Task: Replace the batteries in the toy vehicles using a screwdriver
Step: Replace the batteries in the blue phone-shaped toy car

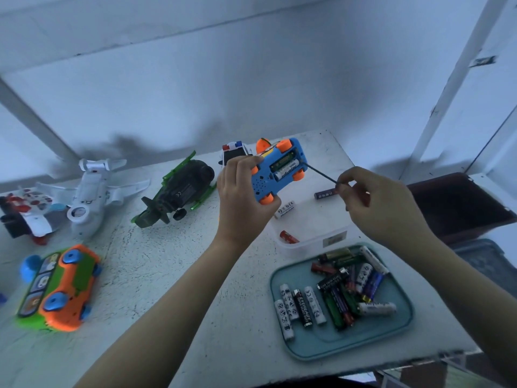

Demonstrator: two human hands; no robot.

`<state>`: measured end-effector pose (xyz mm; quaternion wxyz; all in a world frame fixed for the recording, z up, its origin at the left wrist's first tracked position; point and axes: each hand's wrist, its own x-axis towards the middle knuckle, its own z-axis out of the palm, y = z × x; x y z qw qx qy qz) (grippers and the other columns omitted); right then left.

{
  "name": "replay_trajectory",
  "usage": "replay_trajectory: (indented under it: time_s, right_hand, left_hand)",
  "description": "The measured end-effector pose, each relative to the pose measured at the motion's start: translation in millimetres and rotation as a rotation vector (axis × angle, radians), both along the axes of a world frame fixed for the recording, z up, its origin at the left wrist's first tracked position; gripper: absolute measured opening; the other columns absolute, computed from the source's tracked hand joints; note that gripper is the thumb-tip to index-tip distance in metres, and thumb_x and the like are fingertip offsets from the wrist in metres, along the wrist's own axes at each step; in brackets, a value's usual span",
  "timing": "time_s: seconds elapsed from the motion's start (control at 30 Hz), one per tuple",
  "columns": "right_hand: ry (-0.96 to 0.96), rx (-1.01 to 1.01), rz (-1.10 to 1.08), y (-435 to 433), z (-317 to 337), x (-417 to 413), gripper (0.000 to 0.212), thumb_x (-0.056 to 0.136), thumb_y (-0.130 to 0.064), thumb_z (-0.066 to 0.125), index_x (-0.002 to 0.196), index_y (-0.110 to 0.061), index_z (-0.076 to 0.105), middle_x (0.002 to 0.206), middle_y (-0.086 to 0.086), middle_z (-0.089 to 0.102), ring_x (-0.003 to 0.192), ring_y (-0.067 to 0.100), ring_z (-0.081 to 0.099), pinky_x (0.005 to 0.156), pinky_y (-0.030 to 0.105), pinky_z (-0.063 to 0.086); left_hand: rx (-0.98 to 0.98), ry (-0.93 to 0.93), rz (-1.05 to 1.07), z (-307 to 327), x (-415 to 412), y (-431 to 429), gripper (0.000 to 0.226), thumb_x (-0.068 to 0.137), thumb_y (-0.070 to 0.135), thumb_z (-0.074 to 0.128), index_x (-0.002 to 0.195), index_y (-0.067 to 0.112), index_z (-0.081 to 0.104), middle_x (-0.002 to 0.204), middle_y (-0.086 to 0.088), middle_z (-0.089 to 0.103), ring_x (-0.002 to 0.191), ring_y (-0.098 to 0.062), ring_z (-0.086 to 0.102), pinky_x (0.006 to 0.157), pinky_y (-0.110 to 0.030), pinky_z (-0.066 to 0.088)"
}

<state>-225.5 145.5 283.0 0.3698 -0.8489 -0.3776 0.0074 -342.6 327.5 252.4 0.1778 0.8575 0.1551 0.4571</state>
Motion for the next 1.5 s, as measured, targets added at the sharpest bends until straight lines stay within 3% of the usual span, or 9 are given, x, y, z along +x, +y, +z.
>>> replay_trajectory:
  time_s: [0.13, 0.23, 0.37, 0.53, 0.87, 1.0, 1.13, 1.33, 1.5]
  right_hand:
    - [0.013, 0.005, 0.033, 1.3, -1.0, 1.2, 0.008, 0.094, -0.027, 0.054, 0.087, -0.030, 0.057, 0.062, -0.002, 0.062, 0.058, 0.012, 0.055, 0.060, 0.020, 0.042]
    - [0.033, 0.028, 0.050, 3.1, -4.2, 0.4, 0.008, 0.095, -0.024, 0.054, 0.090, -0.023, 0.060, 0.061, 0.005, 0.062, 0.054, 0.016, 0.052, 0.061, 0.024, 0.041]
    - [0.205, 0.114, 0.095, 6.2, -7.1, -0.4, 0.012, 0.096, -0.018, 0.052, 0.087, -0.018, 0.060, 0.066, 0.017, 0.059, 0.048, 0.014, 0.040, 0.051, 0.024, 0.034]
    - [0.191, 0.107, 0.145, 0.3, -5.1, 7.5, 0.012, 0.095, -0.017, 0.056, 0.084, -0.021, 0.060, 0.057, 0.002, 0.055, 0.046, 0.012, 0.039, 0.050, 0.021, 0.034]
    - [0.161, -0.206, 0.229, -20.1, 16.1, 16.7, 0.013, 0.093, -0.029, 0.056, 0.082, -0.032, 0.063, 0.061, -0.001, 0.061, 0.046, 0.005, 0.043, 0.050, 0.013, 0.037]
    - [0.148, -0.074, 0.179, -15.3, 18.7, 15.0, 0.013, 0.094, -0.025, 0.056, 0.083, -0.027, 0.062, 0.062, 0.006, 0.062, 0.044, 0.010, 0.043, 0.045, 0.015, 0.036]
    - [0.133, 0.081, 0.128, -7.9, 15.9, 11.8, 0.012, 0.094, -0.021, 0.056, 0.084, -0.024, 0.061, 0.057, 0.001, 0.059, 0.044, 0.010, 0.042, 0.044, 0.015, 0.035]
    - [0.096, 0.141, 0.135, 0.3, 12.6, 6.4, 0.010, 0.094, -0.019, 0.056, 0.085, -0.022, 0.060, 0.055, 0.003, 0.055, 0.047, 0.017, 0.043, 0.050, 0.019, 0.037]
    - [0.073, 0.148, 0.143, 3.8, 9.4, 4.6, 0.013, 0.094, -0.019, 0.055, 0.083, -0.026, 0.057, 0.060, 0.013, 0.057, 0.054, 0.023, 0.046, 0.054, 0.025, 0.037]
  left_hand:
    - [-0.011, 0.013, -0.030, -0.2, -1.7, 0.8, 0.064, 0.059, 0.006, 0.075, 0.112, 0.019, 0.043, 0.108, 0.005, 0.040, 0.097, -0.002, 0.034, 0.084, -0.054, 0.048]
    - [-0.038, 0.030, -0.042, 0.3, -1.9, 2.7, 0.062, 0.060, 0.009, 0.073, 0.112, 0.021, 0.042, 0.108, 0.006, 0.040, 0.096, -0.003, 0.034, 0.084, -0.054, 0.048]
    - [-0.026, 0.049, -0.061, 0.8, -2.5, 5.8, 0.061, 0.059, 0.010, 0.074, 0.111, 0.019, 0.043, 0.107, 0.005, 0.040, 0.094, -0.003, 0.034, 0.083, -0.054, 0.048]
    - [0.005, 0.069, -0.064, 1.5, -4.4, 11.2, 0.059, 0.061, 0.012, 0.072, 0.112, 0.018, 0.043, 0.106, -0.006, 0.048, 0.095, -0.002, 0.033, 0.086, -0.050, 0.048]
    - [0.234, 0.091, 0.007, -2.4, -4.2, 22.4, 0.059, 0.059, 0.007, 0.068, 0.112, 0.017, 0.044, 0.106, -0.009, 0.057, 0.096, -0.020, 0.046, 0.092, -0.027, 0.027]
    - [0.333, 0.038, -0.016, 1.8, -1.3, 23.7, 0.059, 0.059, 0.001, 0.069, 0.111, 0.015, 0.047, 0.107, -0.013, 0.061, 0.101, -0.024, 0.049, 0.098, -0.028, 0.028]
    - [0.248, -0.002, -0.047, 6.6, 0.2, 19.3, 0.057, 0.057, 0.004, 0.067, 0.110, 0.014, 0.047, 0.108, -0.007, 0.055, 0.099, -0.022, 0.048, 0.097, -0.023, 0.027]
    - [0.066, 0.006, -0.069, 6.2, -3.3, 9.5, 0.061, 0.057, 0.009, 0.072, 0.110, 0.018, 0.044, 0.105, -0.005, 0.051, 0.098, -0.010, 0.043, 0.088, -0.038, 0.042]
    - [0.036, 0.006, -0.100, 6.3, -3.5, 5.4, 0.061, 0.058, 0.012, 0.072, 0.112, 0.018, 0.043, 0.107, 0.004, 0.043, 0.098, -0.005, 0.038, 0.084, -0.046, 0.047]
